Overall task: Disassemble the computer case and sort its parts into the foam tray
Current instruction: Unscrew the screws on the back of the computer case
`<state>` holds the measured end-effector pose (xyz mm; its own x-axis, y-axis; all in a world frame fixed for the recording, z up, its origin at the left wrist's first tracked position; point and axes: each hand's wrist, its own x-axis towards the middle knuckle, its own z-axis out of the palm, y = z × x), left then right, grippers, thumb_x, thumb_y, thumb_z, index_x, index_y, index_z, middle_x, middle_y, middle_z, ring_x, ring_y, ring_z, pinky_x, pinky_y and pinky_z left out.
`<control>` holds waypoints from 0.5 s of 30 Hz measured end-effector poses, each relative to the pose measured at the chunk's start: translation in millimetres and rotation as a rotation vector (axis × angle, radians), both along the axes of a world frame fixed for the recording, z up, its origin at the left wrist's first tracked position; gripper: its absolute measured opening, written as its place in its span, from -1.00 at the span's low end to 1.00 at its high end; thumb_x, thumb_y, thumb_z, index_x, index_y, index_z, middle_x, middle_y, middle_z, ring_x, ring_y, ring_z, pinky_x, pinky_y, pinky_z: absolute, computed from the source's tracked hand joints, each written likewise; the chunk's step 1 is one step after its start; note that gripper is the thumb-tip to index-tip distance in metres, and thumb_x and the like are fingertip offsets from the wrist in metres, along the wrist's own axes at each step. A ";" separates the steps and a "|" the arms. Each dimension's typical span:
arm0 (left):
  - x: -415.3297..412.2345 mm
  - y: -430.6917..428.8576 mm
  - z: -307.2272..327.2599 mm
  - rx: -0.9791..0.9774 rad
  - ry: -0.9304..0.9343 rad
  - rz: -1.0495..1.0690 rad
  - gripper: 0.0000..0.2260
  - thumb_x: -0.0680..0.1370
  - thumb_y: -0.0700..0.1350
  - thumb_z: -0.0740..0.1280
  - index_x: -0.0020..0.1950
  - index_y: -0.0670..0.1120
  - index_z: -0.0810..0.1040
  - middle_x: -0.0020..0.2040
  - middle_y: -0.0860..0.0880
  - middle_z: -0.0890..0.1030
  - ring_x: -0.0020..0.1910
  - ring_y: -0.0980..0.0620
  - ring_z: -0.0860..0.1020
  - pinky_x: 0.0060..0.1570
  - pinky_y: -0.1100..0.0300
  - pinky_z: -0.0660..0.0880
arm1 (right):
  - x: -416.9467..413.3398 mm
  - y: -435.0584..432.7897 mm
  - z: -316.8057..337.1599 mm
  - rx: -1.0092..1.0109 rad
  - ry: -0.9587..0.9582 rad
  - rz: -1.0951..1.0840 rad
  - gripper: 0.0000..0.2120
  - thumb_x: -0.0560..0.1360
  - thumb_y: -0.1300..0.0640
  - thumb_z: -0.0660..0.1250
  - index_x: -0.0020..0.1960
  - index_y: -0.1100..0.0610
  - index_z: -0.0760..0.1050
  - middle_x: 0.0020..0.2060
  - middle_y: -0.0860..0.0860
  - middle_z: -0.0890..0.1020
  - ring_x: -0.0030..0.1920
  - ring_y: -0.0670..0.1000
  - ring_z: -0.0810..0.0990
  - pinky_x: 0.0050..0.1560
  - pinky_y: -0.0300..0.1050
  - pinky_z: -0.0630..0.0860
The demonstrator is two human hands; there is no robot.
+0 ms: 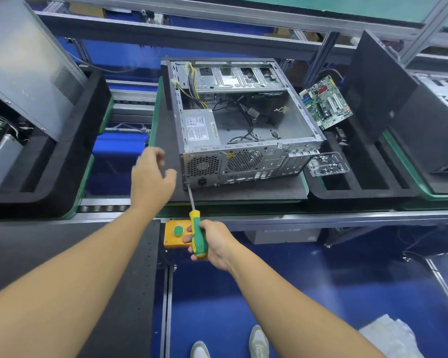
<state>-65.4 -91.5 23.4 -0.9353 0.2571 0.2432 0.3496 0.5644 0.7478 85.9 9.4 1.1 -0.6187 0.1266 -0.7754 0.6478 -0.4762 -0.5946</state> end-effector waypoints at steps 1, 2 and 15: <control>4.2 -0.7 -8.5 0.064 -0.227 0.072 -0.86 0.50 -0.14 0.27 0.04 -0.05 0.48 -0.05 0.00 0.57 -0.09 -0.02 0.55 0.01 -0.02 0.49 | 0.8 0.0 -1.1 0.019 0.012 0.004 -0.74 0.69 0.07 0.06 0.13 0.17 0.46 -0.17 0.12 0.62 -0.32 0.04 0.53 -0.38 -0.10 0.55; 7.6 1.0 -15.9 0.092 -0.438 0.122 -0.91 0.54 -0.13 0.25 -0.01 -0.08 0.51 -0.09 -0.01 0.61 -0.16 -0.01 0.60 -0.09 0.03 0.52 | 1.6 0.5 -2.8 0.034 0.030 0.010 -0.81 0.69 0.08 0.11 0.14 0.15 0.44 -0.13 0.12 0.61 -0.29 0.03 0.57 -0.34 -0.07 0.59; 5.0 28.8 -56.4 0.626 -1.179 0.201 -0.84 0.54 -0.26 0.42 0.09 -0.23 0.57 -0.05 -0.15 0.68 -0.06 -0.05 0.68 -0.21 0.16 0.59 | -2.0 3.1 -0.8 0.068 -0.010 0.024 -0.70 0.69 0.05 0.10 0.23 0.20 0.49 -0.10 0.10 0.60 -0.22 0.02 0.52 -0.32 -0.10 0.54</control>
<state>-60.4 -62.7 -33.0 -0.6751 0.2344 -0.6995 -0.7218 -0.0143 0.6919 83.8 12.6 0.3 -0.6147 0.1643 -0.7714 0.6643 -0.4195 -0.6187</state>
